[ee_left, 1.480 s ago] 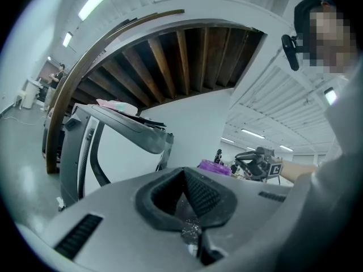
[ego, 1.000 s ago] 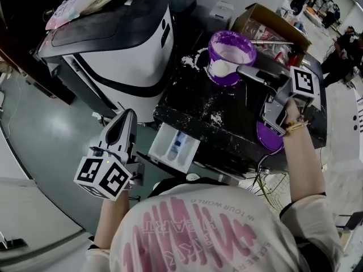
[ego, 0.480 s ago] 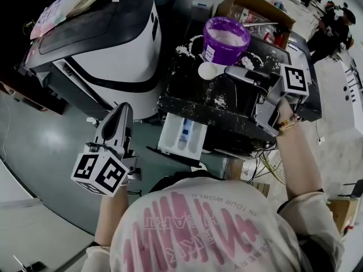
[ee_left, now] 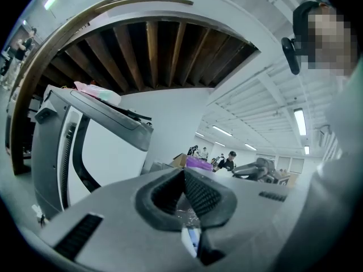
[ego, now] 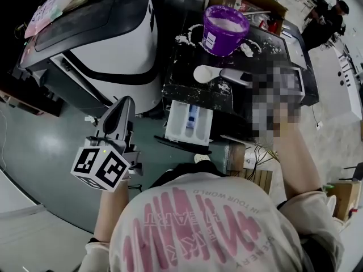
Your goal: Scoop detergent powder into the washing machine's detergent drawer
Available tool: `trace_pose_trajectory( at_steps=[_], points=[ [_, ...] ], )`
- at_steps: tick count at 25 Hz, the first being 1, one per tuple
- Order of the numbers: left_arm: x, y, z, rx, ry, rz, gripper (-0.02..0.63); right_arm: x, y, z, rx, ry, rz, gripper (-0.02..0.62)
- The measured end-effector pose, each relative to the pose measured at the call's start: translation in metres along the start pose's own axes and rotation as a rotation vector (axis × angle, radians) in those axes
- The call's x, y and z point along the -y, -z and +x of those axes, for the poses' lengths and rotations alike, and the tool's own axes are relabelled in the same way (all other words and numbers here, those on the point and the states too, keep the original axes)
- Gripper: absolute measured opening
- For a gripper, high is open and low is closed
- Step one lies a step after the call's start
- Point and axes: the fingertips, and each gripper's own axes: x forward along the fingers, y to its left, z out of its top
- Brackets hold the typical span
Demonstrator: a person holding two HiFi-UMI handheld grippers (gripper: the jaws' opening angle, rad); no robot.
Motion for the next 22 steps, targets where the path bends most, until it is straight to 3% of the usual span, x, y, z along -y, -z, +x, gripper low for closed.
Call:
trace_pose_trajectory(
  at_steps=[22],
  points=[
    [-0.027, 0.016, -0.042, -0.044, 0.056, -0.004, 0.002, 0.028, 0.075, 0.001, 0.085, 0.029, 0.092, 0.003]
  ],
)
